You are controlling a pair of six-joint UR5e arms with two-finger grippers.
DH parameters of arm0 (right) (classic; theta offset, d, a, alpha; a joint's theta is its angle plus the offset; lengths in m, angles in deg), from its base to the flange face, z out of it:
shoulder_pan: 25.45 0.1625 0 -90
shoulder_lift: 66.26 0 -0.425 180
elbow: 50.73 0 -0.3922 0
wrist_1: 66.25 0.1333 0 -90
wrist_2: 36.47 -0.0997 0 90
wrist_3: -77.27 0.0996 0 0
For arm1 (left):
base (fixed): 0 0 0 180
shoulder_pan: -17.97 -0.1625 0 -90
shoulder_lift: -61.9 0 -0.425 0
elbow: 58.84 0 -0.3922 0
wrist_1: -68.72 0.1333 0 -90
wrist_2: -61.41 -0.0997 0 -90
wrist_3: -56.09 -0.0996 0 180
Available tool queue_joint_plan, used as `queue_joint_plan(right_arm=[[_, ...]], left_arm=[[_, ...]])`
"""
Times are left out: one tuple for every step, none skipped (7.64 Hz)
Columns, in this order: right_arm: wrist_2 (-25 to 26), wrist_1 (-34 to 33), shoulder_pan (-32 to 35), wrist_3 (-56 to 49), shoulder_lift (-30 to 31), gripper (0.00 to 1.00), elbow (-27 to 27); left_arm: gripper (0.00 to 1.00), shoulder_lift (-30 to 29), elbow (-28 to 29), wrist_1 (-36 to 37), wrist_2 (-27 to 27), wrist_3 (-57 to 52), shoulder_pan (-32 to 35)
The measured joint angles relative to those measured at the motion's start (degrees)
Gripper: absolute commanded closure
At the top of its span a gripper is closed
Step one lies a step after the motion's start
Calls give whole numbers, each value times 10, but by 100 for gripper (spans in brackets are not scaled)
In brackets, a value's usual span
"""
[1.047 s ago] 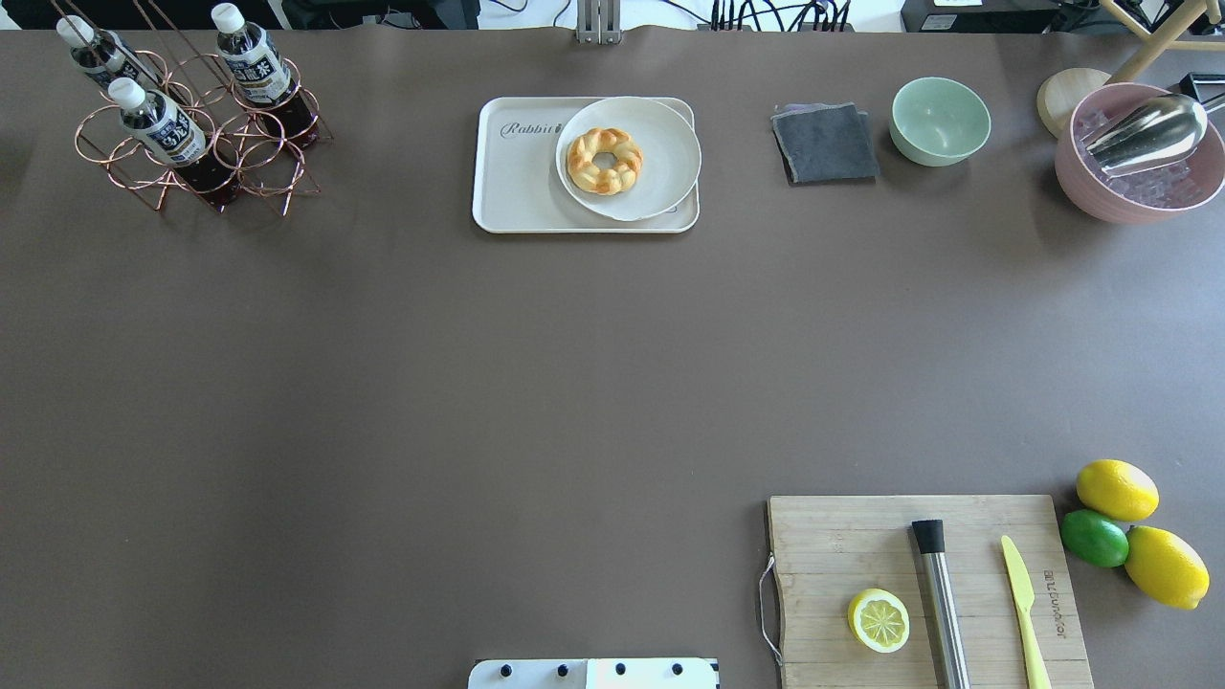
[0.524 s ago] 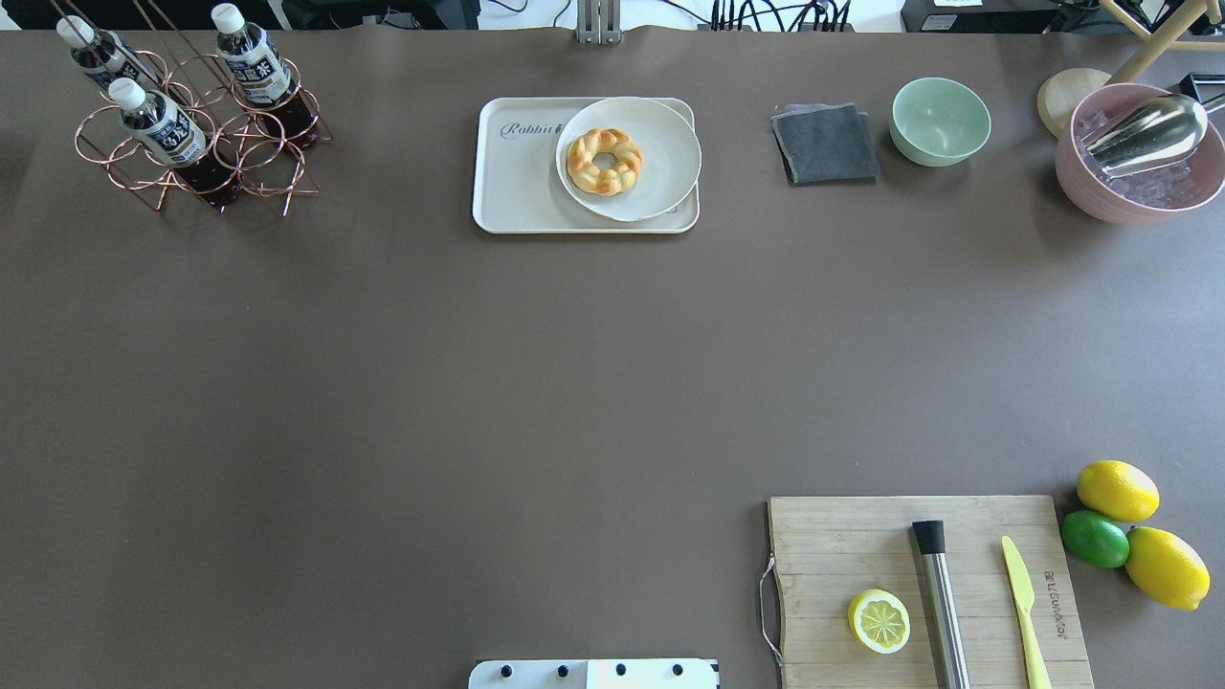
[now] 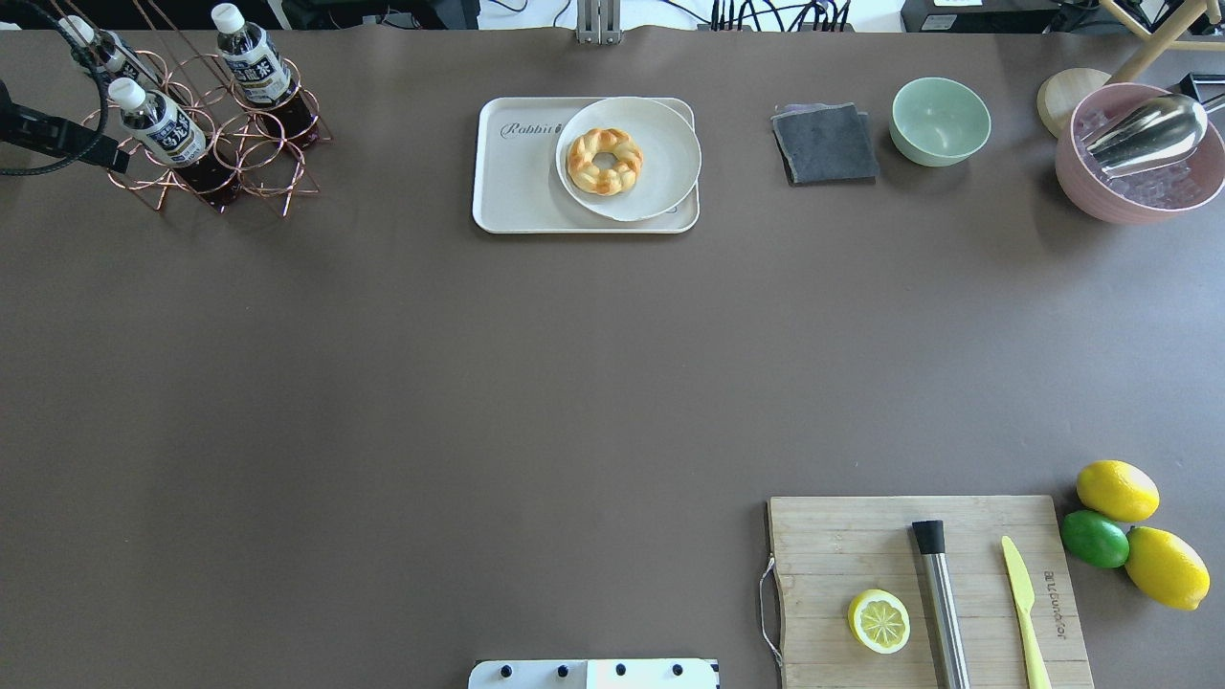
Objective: Place tea on tray
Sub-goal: 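Reach the left gripper down to a tea bottle in the copper rack and grasp it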
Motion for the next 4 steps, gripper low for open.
queue_joint_plan(right_arm=[[0,0,0,-1,0,0,-3],[0,1,0,-1,1,0,-6],[0,1,0,-1,2,0,-7],[-1,1,0,-1,2,0,-7]], left_arm=[[9,-25,25,0,-14,3,-5],[12,-47,49,0,-24,3,-6],[13,-65,70,0,-28,1,-7],[14,-83,90,-1,-30,1,-7]])
